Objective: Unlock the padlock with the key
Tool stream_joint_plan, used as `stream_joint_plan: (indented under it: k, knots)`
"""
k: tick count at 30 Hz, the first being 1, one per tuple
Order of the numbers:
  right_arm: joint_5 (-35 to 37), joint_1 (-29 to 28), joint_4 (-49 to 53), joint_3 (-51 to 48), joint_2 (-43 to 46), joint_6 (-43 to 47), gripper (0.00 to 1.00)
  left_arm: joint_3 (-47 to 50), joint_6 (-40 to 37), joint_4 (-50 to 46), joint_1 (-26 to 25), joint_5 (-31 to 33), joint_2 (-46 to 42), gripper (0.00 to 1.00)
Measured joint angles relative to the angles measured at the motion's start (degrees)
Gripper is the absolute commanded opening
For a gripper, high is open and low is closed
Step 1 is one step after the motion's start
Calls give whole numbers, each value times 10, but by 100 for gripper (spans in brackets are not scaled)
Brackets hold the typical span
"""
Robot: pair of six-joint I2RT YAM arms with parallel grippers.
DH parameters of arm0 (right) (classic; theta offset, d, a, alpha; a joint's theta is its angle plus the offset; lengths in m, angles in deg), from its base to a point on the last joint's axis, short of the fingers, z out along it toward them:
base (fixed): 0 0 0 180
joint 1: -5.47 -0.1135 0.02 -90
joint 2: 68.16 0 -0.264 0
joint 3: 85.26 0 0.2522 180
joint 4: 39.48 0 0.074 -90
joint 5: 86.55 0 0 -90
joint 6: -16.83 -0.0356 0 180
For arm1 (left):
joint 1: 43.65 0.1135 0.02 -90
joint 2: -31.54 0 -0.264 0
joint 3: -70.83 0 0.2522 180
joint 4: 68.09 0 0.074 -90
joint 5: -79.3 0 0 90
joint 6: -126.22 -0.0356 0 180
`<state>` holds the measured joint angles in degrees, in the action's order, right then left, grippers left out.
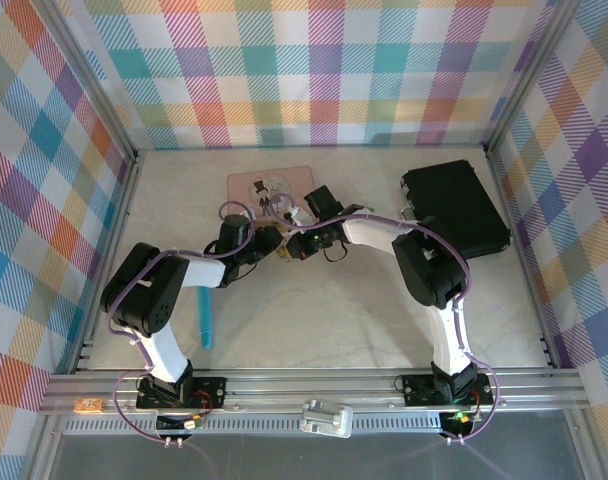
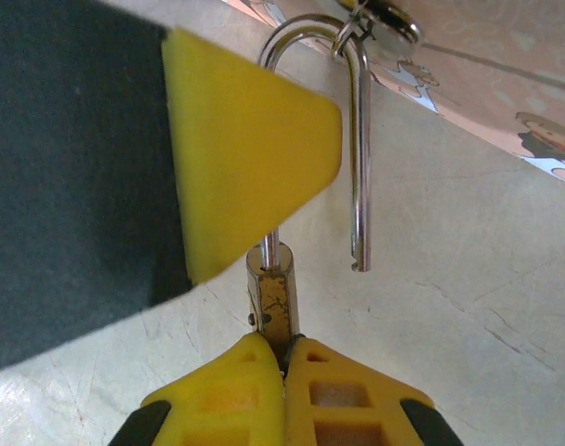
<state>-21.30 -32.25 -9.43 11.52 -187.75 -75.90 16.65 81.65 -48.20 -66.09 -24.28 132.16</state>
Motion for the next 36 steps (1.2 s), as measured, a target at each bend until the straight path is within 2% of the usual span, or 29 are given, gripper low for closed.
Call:
stream_joint_plan:
  k: [5, 8, 10, 12, 16, 18, 23, 25, 30, 36]
  knots:
    - [0, 0, 0, 2, -2, 0, 0, -8, -1, -8, -6, 2, 2, 6]
    - [0, 0, -1, 3, -4, 0, 0, -9, -1, -10, -7, 4, 2, 1]
    - [0, 0, -2, 3, -4, -1, 4, -9, 0, -10, -7, 7, 2, 0]
    - [1, 0, -2, 3, -4, -7, 12, -7, 1, -9, -8, 8, 2, 0]
    - [10, 1, 0, 0, 3, -42, 38, 1, 6, -3, -8, 15, 2, 0]
    - [19, 4, 0, -13, 21, -70, 49, 7, 11, 1, -8, 18, 1, 0]
    - [66, 34, 1, -55, 108, -169, 69, 22, 33, 17, -9, 38, -10, 0]
    - [89, 49, -2, -56, 130, -204, 73, 28, 42, 24, -11, 50, -14, 0]
    - [161, 77, -8, -40, 137, -260, 76, 39, 63, 27, -19, 94, -27, 0]
    - [191, 79, -25, 36, 64, -304, 74, 51, 97, 39, -33, 145, -32, 0]
